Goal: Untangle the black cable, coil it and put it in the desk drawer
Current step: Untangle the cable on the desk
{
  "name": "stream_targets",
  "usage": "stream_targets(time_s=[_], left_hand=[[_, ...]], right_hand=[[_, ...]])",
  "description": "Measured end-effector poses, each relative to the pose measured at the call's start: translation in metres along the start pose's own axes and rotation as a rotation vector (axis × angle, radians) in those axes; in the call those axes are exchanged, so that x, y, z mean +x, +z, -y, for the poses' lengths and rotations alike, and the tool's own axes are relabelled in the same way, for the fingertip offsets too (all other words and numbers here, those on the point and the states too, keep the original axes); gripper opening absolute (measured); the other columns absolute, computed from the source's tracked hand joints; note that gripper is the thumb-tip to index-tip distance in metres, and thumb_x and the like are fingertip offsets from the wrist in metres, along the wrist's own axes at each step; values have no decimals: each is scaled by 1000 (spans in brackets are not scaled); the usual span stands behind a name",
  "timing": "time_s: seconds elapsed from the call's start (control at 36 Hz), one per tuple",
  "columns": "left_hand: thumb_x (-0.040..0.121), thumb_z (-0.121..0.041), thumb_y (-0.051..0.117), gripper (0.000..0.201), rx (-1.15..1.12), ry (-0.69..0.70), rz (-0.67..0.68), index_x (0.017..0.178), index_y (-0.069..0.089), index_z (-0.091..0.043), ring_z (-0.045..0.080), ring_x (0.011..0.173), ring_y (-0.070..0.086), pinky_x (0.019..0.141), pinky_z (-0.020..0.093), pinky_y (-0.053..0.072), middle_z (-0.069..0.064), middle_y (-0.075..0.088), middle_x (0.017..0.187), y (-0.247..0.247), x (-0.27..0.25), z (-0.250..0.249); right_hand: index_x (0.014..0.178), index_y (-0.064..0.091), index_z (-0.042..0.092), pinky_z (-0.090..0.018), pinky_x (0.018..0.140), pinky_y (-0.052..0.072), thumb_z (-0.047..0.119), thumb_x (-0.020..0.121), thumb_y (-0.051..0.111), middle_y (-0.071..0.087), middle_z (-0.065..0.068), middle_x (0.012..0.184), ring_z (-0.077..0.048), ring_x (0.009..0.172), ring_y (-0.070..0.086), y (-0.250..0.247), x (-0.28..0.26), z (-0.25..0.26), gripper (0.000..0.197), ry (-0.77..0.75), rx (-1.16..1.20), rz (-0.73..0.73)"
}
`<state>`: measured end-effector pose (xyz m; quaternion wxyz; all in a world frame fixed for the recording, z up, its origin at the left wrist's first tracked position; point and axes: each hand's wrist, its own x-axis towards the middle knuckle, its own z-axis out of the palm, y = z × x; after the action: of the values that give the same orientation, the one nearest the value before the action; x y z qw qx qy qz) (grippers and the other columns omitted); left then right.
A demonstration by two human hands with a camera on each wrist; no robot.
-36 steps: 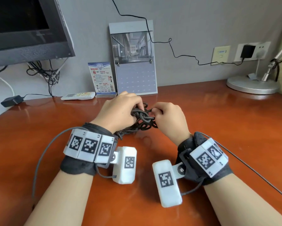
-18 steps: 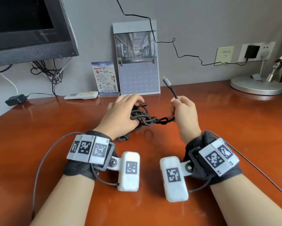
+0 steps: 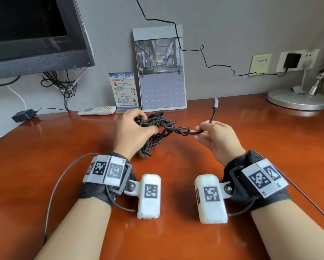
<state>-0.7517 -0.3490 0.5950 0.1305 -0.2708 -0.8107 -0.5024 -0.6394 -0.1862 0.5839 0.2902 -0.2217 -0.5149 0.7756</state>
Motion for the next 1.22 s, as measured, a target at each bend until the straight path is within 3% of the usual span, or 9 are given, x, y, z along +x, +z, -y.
stream_targets(time_s=[0.14, 0.31, 0.58, 0.75, 0.83, 0.94, 1.0, 1.11, 1.22], left_hand=[[58, -18, 79, 33, -37, -3, -9, 64, 48, -28, 15, 72, 48, 59, 25, 33, -4, 54, 80, 0, 0, 1], [60, -11, 78, 34, -85, -54, 37, 67, 49, -25, 13, 87, 49, 64, 20, 35, -3, 55, 97, 1, -1, -4], [61, -17, 76, 28, 54, -17, 70, 67, 51, -28, 13, 86, 51, 70, 27, 40, -9, 52, 99, -2, -4, -9], [64, -8, 75, 30, 35, -10, 109, 71, 52, -27, 12, 93, 50, 68, 23, 36, -6, 51, 107, -7, -1, -6], [66, -6, 74, 28, 77, 35, 146, 79, 56, -23, 11, 97, 47, 67, 15, 31, -6, 48, 108, -7, -2, -5], [66, -1, 73, 33, 145, 67, 212, 86, 57, -21, 14, 99, 47, 63, 4, 30, -3, 46, 108, -8, -1, -9], [68, 0, 71, 40, 176, 82, 185, 96, 54, -23, 16, 104, 44, 71, 10, 29, -2, 46, 111, -10, -2, -13], [72, -9, 66, 51, 368, 244, 35, 118, 47, -21, 22, 116, 36, 92, 27, 29, -2, 44, 118, -15, -7, -24], [74, -11, 63, 40, 380, 576, -10, 112, 55, -18, 22, 115, 37, 96, 35, 33, 4, 49, 117, -18, -9, -35]], right_hand=[[81, 54, 16, -27, 57, 54, 8, 94, 53, 55, -2, 78, -12, 70, 55, -2, 2, -3, 15, 31, -128, 2], [110, 55, 1, -31, 62, 56, 2, 96, 38, 58, -17, 107, -23, 77, 65, 6, -5, -3, 22, 200, -47, 244], [93, 54, 0, -26, 53, 57, -10, 91, 42, 49, -10, 73, -14, 46, 56, 8, -8, -2, 16, 202, -116, 228], [112, 53, -4, -30, 58, 59, 1, 96, 44, 47, -10, 83, -23, 67, 61, 11, -10, -3, 19, 172, -164, 200], [99, 55, 0, -27, 56, 58, 2, 98, 43, 54, -11, 86, -23, 70, 63, 12, -13, -3, 13, 172, -193, 198], [87, 51, 4, -25, 50, 57, 3, 99, 42, 55, -12, 80, -17, 52, 61, 14, -16, -2, 15, 175, -203, 213], [87, 50, 2, -24, 46, 55, 6, 99, 44, 52, -11, 75, -12, 43, 59, 14, -17, -2, 14, 183, -198, 233], [87, 50, 3, -19, 39, 46, 13, 99, 47, 48, -7, 66, -7, 38, 51, 16, -17, -1, 17, 188, -151, 217], [82, 50, 7, -16, 35, 40, 11, 98, 48, 42, 2, 45, -6, 34, 43, 20, -18, 3, 17, 185, 15, 163]])
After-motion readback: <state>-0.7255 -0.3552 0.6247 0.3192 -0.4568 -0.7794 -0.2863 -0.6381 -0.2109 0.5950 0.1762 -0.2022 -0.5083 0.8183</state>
